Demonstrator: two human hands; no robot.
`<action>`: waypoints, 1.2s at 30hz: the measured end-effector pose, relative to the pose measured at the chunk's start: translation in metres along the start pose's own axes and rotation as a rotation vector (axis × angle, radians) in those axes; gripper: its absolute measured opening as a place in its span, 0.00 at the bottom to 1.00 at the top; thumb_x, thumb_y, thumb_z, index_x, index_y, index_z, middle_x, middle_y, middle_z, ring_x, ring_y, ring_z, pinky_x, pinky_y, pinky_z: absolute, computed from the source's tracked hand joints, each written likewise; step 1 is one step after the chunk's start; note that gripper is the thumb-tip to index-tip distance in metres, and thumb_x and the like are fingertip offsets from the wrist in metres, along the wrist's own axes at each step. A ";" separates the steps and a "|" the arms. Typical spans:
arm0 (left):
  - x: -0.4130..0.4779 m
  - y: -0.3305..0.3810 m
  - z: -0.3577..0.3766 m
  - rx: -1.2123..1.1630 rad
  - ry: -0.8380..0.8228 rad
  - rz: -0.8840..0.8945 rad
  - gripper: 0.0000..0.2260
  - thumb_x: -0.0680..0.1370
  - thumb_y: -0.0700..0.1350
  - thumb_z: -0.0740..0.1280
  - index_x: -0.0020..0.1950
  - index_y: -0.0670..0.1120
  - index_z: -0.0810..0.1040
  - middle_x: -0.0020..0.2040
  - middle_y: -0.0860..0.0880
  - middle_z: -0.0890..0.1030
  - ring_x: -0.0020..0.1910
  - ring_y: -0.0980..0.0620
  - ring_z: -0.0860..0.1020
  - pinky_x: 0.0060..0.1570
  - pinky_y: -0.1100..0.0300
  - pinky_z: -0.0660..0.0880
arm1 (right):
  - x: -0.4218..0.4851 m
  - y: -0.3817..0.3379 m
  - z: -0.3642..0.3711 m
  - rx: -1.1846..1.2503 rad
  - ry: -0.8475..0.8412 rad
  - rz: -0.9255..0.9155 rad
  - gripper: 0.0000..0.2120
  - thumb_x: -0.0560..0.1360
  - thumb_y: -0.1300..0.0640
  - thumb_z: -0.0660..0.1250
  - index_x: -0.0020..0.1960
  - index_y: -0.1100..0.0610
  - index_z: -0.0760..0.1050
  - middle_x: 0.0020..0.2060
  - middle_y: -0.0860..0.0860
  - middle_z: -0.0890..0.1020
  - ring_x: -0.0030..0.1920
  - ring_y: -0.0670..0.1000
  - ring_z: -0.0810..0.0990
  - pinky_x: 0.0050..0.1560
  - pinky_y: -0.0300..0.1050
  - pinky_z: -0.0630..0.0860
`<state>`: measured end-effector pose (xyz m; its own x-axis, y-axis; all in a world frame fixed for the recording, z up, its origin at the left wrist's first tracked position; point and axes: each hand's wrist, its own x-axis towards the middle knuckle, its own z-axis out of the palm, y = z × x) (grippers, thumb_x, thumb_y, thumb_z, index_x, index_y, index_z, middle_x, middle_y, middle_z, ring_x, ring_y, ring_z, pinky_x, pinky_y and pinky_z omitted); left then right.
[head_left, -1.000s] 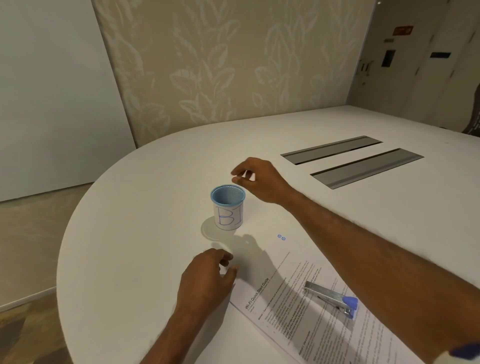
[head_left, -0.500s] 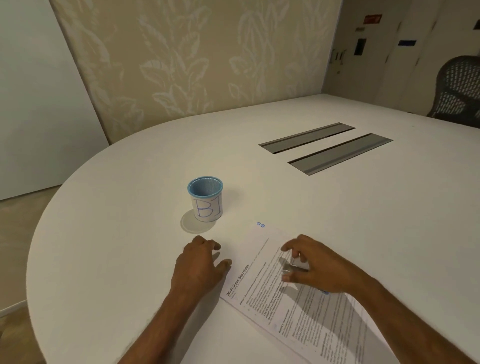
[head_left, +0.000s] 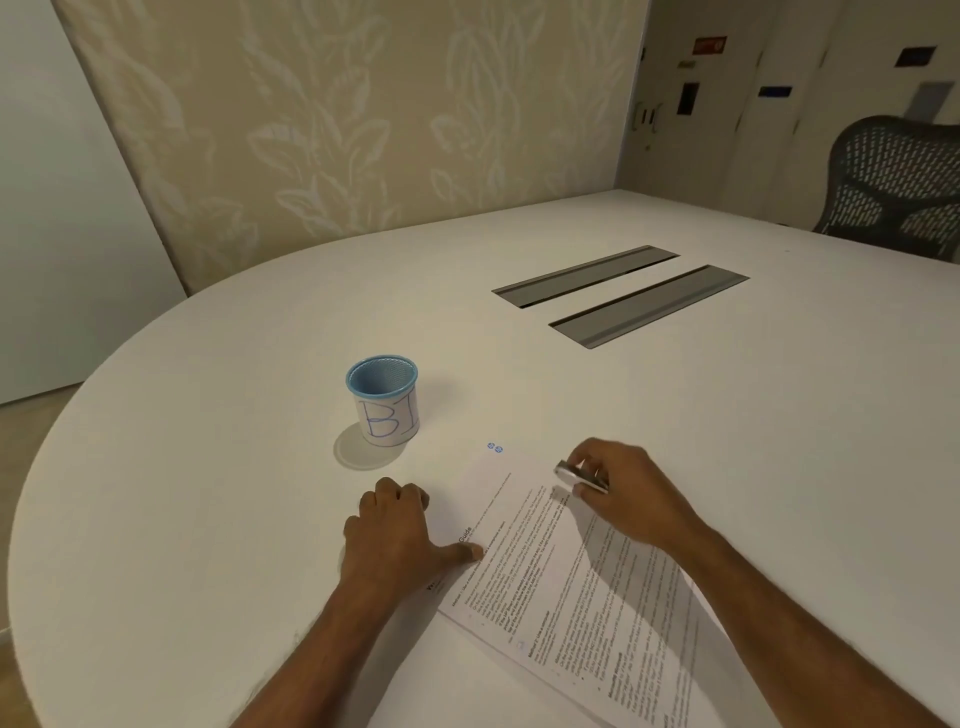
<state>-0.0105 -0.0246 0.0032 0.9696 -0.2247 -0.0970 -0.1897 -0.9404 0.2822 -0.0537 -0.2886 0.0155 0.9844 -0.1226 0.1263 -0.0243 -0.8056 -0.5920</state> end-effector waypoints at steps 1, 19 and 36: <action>0.000 0.002 -0.001 -0.003 -0.006 -0.001 0.41 0.62 0.74 0.68 0.66 0.50 0.70 0.64 0.49 0.71 0.64 0.48 0.70 0.62 0.51 0.71 | 0.008 0.003 -0.001 -0.029 0.059 0.012 0.09 0.72 0.56 0.70 0.51 0.48 0.77 0.42 0.47 0.82 0.39 0.44 0.80 0.39 0.42 0.79; -0.001 0.013 -0.004 -0.150 -0.102 -0.086 0.39 0.64 0.64 0.76 0.68 0.48 0.68 0.64 0.50 0.75 0.61 0.50 0.74 0.57 0.55 0.75 | 0.015 0.024 0.011 -0.036 0.379 -0.112 0.16 0.69 0.54 0.73 0.56 0.51 0.76 0.51 0.49 0.79 0.52 0.51 0.77 0.55 0.51 0.72; 0.003 -0.017 -0.021 -0.442 -0.193 0.215 0.05 0.77 0.45 0.66 0.52 0.51 0.76 0.52 0.50 0.81 0.51 0.49 0.79 0.55 0.49 0.78 | -0.031 0.008 0.007 0.284 0.089 0.042 0.25 0.70 0.49 0.72 0.63 0.45 0.66 0.60 0.46 0.75 0.60 0.48 0.74 0.57 0.47 0.78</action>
<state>-0.0014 -0.0043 0.0180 0.8622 -0.4825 -0.1546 -0.2572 -0.6798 0.6868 -0.0827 -0.2874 0.0008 0.9642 -0.2123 0.1591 -0.0023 -0.6062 -0.7953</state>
